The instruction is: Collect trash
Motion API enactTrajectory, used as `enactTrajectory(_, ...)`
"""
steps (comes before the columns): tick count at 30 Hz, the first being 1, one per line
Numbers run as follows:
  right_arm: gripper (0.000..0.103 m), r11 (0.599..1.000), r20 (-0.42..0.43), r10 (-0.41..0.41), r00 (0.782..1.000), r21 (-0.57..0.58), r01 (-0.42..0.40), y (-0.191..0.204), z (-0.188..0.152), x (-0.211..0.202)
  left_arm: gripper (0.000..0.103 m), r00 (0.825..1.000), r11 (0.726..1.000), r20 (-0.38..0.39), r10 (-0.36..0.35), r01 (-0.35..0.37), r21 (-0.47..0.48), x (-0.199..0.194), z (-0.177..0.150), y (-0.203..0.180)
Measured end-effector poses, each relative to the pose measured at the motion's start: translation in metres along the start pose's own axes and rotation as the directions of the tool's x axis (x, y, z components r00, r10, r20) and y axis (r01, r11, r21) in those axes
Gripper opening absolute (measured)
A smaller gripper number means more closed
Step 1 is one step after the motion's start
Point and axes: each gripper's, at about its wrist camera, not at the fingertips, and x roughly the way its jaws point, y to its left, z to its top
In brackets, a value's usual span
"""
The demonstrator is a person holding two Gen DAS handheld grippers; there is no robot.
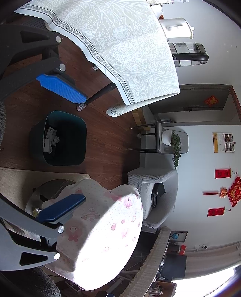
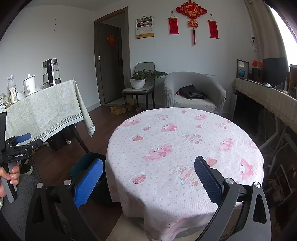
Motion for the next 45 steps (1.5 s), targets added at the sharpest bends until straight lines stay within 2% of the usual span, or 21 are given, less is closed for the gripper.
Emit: enactTrajectory(45,0.100,1.000,-0.006,-0.002,1.000,-0.012,0.002,-0.0001,-0.0002,0.0004,0.100,1.000,1.000,-0.009,-0.005,0.005,0.004,0.0043,0.0004,0.0007)
